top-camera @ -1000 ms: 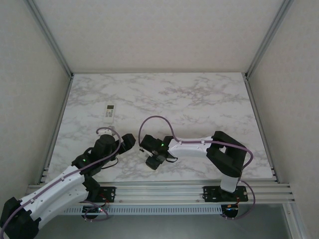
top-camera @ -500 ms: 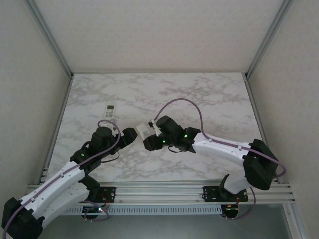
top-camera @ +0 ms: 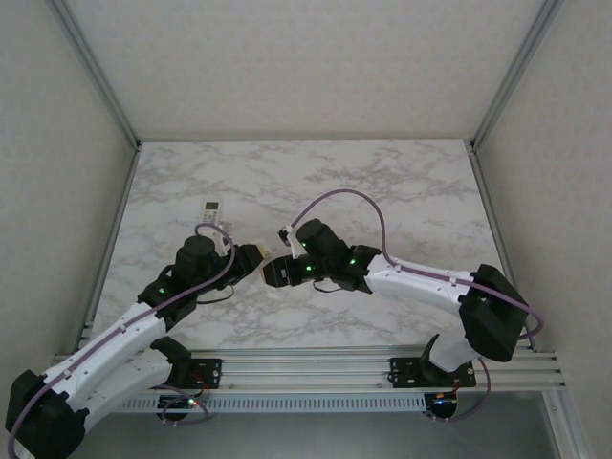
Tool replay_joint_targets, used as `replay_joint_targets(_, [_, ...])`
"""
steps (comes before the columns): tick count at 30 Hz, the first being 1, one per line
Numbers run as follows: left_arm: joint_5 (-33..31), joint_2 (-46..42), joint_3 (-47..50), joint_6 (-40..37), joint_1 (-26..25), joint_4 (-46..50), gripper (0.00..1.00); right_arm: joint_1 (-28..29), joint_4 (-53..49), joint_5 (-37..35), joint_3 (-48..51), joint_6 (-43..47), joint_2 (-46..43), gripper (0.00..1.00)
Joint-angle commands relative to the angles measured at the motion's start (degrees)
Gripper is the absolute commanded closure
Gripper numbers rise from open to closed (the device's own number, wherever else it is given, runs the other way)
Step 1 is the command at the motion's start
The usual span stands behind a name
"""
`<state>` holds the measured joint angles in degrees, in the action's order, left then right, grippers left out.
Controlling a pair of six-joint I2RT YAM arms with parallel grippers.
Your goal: Load the batteries into the remote control
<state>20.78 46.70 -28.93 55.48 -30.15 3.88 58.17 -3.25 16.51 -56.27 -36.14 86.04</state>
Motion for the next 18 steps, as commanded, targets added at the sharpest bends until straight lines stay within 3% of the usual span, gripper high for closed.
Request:
replay_joint_targets(1, [0.7,0.9,-1.1,-0.6,0.4,0.0,0.9,1.0,3.2,2.8,-0.7,-1.6,1.2,0.53])
replay_joint_targets(9, [-2.7,2.8,-5.4,-5.6,0.3,7.8,1.0,0.1,-2.8,-1.3,-3.1,-0.7,-0.4,0.15])
replay_joint_targets(14, [-10.1,7.4,-13.3,-12.9,0.3,20.6,1.0,-3.7,-5.5,-1.7,-0.4,0.7,-8.1,0.07])
replay_joint_targets(18, [-18.7,21.2,-27.5,-19.2,-1.0,33.1,1.0,-9.4,-12.5,-12.8,4.4,-0.7,-16.7,0.01])
